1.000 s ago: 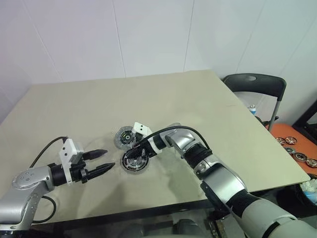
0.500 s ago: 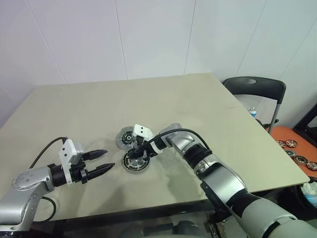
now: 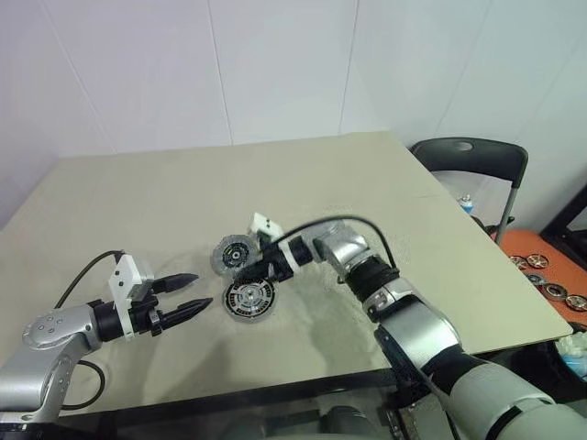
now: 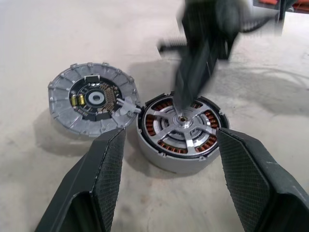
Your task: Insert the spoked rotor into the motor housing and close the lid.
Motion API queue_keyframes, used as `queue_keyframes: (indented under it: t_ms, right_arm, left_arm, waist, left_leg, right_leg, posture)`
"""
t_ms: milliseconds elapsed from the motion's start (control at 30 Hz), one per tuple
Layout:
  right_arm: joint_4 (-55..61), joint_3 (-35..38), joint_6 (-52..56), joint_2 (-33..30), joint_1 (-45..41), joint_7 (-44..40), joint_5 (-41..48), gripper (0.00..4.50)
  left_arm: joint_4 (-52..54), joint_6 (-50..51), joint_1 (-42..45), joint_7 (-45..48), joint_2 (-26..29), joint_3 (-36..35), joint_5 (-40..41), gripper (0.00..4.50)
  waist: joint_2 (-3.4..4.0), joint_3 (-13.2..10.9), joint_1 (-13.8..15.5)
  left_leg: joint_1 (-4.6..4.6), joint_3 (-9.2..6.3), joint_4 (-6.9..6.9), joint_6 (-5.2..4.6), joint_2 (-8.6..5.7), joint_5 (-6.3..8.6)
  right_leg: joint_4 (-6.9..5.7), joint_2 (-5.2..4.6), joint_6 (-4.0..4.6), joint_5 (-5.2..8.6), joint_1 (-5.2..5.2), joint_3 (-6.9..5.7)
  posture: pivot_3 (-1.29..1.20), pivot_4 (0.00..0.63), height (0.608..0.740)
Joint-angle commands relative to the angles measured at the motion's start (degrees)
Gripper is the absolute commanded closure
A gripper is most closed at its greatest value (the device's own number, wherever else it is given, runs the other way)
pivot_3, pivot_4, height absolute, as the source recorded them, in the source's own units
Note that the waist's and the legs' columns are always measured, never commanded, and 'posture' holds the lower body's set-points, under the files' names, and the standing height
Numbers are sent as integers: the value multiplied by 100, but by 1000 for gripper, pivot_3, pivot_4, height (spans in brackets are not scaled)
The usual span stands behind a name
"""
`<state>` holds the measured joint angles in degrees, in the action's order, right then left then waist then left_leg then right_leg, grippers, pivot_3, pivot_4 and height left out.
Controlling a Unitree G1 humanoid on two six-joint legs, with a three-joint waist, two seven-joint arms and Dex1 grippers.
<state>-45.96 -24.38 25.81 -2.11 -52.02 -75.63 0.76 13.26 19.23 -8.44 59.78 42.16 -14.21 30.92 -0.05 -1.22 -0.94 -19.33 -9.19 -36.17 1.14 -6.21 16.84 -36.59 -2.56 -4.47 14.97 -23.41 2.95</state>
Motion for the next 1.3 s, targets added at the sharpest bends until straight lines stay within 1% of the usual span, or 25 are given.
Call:
queue_keyframes:
  t_ms: [33,100,300,433,500,533,600,733,833,900,967,1100,1267,1300]
  right_arm:
    - [-295,-131,-315,-54,-83,239,-308,4478]
    - [-410,-93,-372,-12,-97,376,-338,4478]
    - [-183,302,-34,46,-329,145,56,4478]
    - [363,586,340,-40,-586,-159,420,4478]
    - [896,594,90,-197,-710,-297,463,4478]
    - [1124,501,-273,-322,-749,-359,362,4478]
    - [1349,177,-1479,-613,-789,-370,-69,4478]
    - [1419,-266,-3707,-1123,-939,-728,-518,4478]
    - [985,-513,-5602,-1449,-1317,-774,-891,4478]
    - [571,-693,-6515,-1542,-1531,-672,-1154,4478]
    - [262,-898,-7192,-1590,-1672,-632,-1392,4478]
    - [120,-1185,-7881,-1640,-1714,-759,-1519,4478]
    - [191,-1267,-7973,-1519,-1652,-838,-1261,4478]
    - [203,-1285,-7972,-1491,-1625,-855,-1231,4087]
  left_arm:
    - [3,-125,42,31,25,-101,7,1310]
    - [-8,-143,23,41,23,-109,4,1310]
    - [-12,-170,17,32,4,-96,-2,1310]
    - [21,-148,45,-3,-15,-63,6,1310]
    - [28,-145,60,-5,-15,-46,5,1310]
    - [25,-144,75,-11,-18,-37,2,1310]
    - [22,-137,118,-27,-29,-13,-6,1310]
    - [67,-68,197,-65,-56,-35,69,1310]
    - [90,-10,236,-62,-13,-105,115,1310]
    - [24,-82,257,-98,-43,-54,5,1310]
    - [11,-111,263,-155,-120,15,-39,1310]
    - [94,-105,211,-199,-203,90,-75,1310]
    - [134,-67,235,-261,-199,67,-29,1310]
    - [142,-63,234,-255,-190,77,-25,1310]
  waist:
    - [-3,3,-8]
    - [-9,6,-13]
    - [-5,4,-6]
    - [-5,4,-7]
    - [-9,6,-8]
    - [-9,5,-7]
    - [-5,4,-5]
    - [-6,2,-10]
    - [-9,3,-11]
    - [-10,3,-17]
    - [-13,5,-17]
    - [-21,10,-13]
    - [-23,11,5]
    - [-23,11,3]
  left_leg:
    - [0,11,0,0,-1,0]
    - [13,10,2,1,3,0]
    - [51,10,4,1,5,0]
    - [32,10,3,1,4,0]
    - [2,10,0,1,4,-1]
    - [-9,10,0,2,4,-1]
    - [-10,10,7,2,4,0]
    - [-5,12,9,1,6,7]
    - [-5,17,2,0,5,7]
    - [-4,20,1,0,5,6]
    - [2,20,3,1,8,6]
    - [0,19,8,1,12,6]
    - [-2,18,7,1,11,6]
    - [-1,18,7,1,11,6]
  right_leg:
    - [-2,-1,0,0,1,2]
    - [-4,1,1,0,3,2]
    - [-8,4,1,1,25,1]
    - [-7,2,0,0,11,1]
    - [-10,2,0,0,-1,1]
    - [-12,2,0,-1,-13,1]
    - [-12,1,0,0,-18,0]
    - [0,-1,-1,0,-10,-7]
    - [4,-1,-1,0,-5,-7]
    - [4,-1,-1,0,-4,-6]
    - [2,0,0,0,-2,-6]
    - [2,2,1,0,-5,-5]
    - [2,2,1,0,-5,-4]
    - [2,2,1,0,-5,-5]
  posture:
    - [0,0,740]
    - [0,0,740]
    - [0,0,740]
    - [0,0,740]
    - [0,0,740]
    - [0,0,740]
    - [0,0,740]
    - [0,0,740]
    - [0,0,740]
    - [0,0,740]
    - [0,0,740]
    - [0,0,740]
    - [0,0,740]
    - [0,0,740]
